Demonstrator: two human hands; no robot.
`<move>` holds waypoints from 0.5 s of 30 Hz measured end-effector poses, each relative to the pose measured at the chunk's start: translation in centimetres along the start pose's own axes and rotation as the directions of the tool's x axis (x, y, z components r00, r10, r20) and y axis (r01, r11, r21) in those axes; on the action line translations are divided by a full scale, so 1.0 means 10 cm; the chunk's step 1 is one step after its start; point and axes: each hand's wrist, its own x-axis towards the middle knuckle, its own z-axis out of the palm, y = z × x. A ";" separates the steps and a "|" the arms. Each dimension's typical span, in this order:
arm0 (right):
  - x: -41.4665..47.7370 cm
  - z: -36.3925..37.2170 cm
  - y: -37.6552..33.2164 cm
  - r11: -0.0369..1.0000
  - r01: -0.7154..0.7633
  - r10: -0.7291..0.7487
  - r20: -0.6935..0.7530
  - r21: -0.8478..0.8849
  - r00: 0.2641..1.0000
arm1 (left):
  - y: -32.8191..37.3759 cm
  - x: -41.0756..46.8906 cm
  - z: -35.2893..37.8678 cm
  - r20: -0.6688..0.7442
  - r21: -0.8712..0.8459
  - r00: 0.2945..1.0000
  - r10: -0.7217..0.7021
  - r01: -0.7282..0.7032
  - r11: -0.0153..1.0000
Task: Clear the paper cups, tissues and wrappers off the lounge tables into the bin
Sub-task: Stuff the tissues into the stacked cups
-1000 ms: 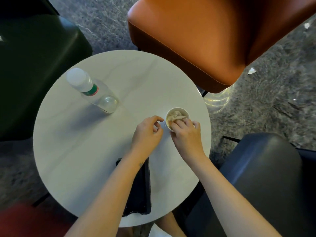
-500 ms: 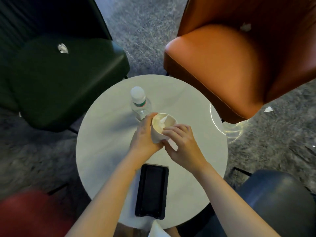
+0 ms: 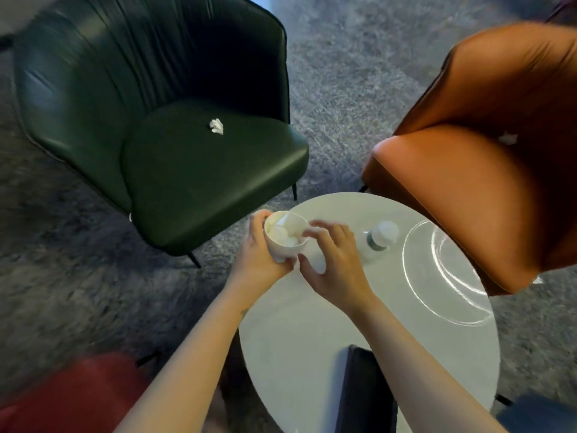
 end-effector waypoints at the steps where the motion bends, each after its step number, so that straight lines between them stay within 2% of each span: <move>1: 0.12 0.15 -0.09 1.000 -0.005 0.005 0.005 -0.007 1.000 | -0.12 0.09 -0.19 0.006 0.012 1.000 0.013 -0.013 1.000; 10: 1.57 1.48 -1.11 0.989 -0.079 0.083 -0.033 0.123 0.996 | -1.08 1.20 -2.13 -0.090 0.087 0.995 0.039 -0.031 0.996; 15: 2.17 1.79 -1.35 0.986 -0.097 0.103 -0.034 0.134 0.994 | -1.30 1.61 -2.71 -0.122 0.097 0.992 0.030 -0.018 0.995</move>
